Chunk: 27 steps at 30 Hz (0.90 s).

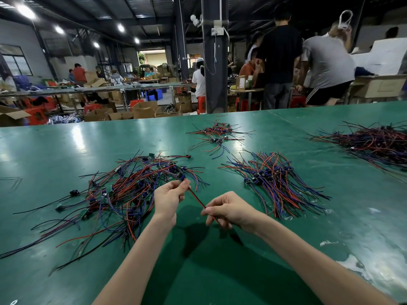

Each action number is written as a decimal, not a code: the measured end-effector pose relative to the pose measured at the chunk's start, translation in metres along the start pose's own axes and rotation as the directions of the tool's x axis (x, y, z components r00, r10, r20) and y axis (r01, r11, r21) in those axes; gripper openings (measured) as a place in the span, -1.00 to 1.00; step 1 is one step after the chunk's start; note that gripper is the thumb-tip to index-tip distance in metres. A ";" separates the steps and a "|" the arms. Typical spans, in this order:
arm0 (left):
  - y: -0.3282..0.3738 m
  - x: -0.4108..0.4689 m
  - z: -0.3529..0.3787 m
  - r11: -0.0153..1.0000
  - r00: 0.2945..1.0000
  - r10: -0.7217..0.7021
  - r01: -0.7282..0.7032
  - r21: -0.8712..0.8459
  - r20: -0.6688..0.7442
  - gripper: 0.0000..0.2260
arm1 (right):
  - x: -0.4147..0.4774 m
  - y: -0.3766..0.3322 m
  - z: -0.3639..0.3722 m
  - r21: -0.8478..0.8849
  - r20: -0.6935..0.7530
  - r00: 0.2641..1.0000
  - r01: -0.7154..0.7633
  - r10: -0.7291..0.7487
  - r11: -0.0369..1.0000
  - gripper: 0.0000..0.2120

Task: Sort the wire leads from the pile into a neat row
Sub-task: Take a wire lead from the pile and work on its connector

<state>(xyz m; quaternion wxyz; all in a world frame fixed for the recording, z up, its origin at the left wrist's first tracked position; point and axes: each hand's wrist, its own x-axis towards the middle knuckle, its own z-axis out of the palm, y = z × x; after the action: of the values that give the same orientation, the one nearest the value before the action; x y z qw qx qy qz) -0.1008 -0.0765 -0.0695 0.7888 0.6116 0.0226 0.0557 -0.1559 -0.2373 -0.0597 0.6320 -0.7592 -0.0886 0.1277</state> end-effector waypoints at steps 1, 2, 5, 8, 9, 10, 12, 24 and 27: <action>-0.001 0.001 -0.001 1.000 1.000 0.008 -0.008 0.006 -0.007 -0.92 | -0.001 0.000 0.000 -0.002 0.003 1.000 -0.012 0.012 1.000 -0.89; -0.001 0.001 -0.001 1.000 1.000 0.013 -0.013 0.011 -0.013 -0.92 | -0.001 -0.001 -0.001 -0.007 0.008 1.000 -0.024 0.024 1.000 -0.90; -0.001 0.004 -0.004 1.000 0.999 0.014 -0.014 0.003 -0.044 -0.92 | -0.003 -0.003 0.000 -0.058 0.061 0.995 -0.072 0.076 0.996 -0.86; -0.002 0.007 -0.006 1.000 0.998 0.004 -0.004 -0.005 -0.069 -0.93 | -0.006 -0.002 -0.001 -0.117 0.117 0.986 -0.104 0.117 0.988 -0.80; -0.002 0.007 -0.006 1.000 0.998 0.004 -0.004 -0.001 -0.071 -0.93 | -0.006 -0.001 -0.001 -0.124 0.129 0.984 -0.111 0.127 0.986 -0.80; -0.002 0.006 -0.007 1.000 0.997 0.006 -0.006 0.002 -0.072 -0.93 | -0.006 -0.001 -0.002 -0.129 0.138 0.981 -0.121 0.138 0.984 -0.81; -0.002 0.005 -0.006 1.000 0.997 0.011 -0.011 -0.001 -0.072 -0.93 | -0.005 -0.002 -0.003 -0.131 0.152 0.976 -0.138 0.158 0.982 -0.82; -0.005 -0.015 0.012 0.999 0.992 -0.043 0.042 0.007 0.117 -0.88 | -0.005 -0.001 -0.008 -0.120 0.317 0.938 -0.103 0.137 0.987 -0.87; -0.006 -0.020 0.018 0.999 0.978 -0.048 0.041 0.035 0.205 -0.88 | 0.000 0.000 -0.010 0.002 0.134 0.990 -0.033 0.032 0.999 -0.75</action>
<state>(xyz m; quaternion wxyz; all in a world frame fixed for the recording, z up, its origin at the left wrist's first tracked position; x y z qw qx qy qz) -0.1182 -0.0972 -0.0720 0.7785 0.6255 -0.0445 -0.0258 -0.1528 -0.2467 -0.0584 0.6239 -0.7491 -0.1181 0.1888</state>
